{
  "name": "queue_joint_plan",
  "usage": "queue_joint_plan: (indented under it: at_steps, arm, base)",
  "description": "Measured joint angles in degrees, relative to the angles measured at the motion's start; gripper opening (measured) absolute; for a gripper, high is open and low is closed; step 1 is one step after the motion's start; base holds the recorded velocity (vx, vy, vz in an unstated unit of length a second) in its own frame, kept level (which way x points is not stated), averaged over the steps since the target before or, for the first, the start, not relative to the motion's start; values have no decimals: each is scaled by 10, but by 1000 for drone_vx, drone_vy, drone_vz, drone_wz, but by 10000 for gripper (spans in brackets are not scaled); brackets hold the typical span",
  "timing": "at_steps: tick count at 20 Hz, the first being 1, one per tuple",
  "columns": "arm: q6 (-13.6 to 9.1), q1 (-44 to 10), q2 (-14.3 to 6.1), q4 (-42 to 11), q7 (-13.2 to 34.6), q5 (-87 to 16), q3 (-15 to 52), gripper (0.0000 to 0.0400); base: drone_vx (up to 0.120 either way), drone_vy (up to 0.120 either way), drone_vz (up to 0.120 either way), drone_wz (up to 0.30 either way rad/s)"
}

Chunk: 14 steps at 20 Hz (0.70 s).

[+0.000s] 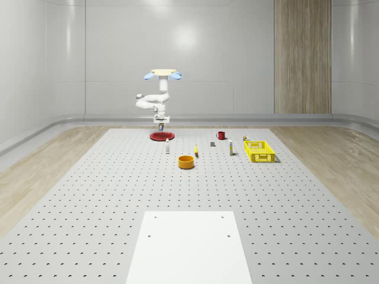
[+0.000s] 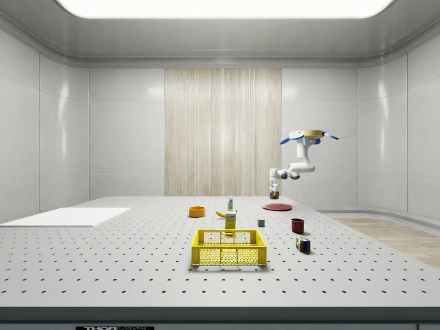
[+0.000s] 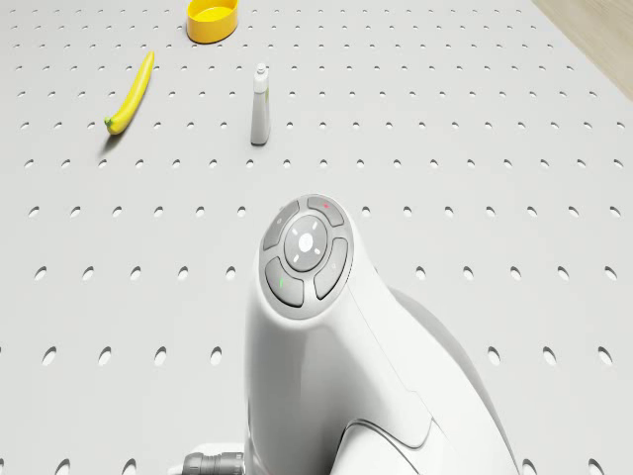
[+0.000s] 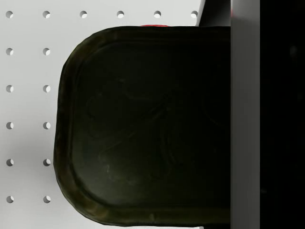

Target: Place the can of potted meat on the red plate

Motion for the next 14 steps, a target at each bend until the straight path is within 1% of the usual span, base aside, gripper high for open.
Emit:
queue_joint_plan:
  at_steps: [9, 13, 14]
  arm:
    - [33, -12, -1, 25, -1, -65, -70, 280]
    - [43, -17, 2, 36, -2, -87, -94, 280]
    - [45, -18, 3, 38, -2, -91, -98, 298]
  base:
    - [0, 0, 0, 0]
    - [0, 0, 0, 0]
    - [0, 0, 0, 0]
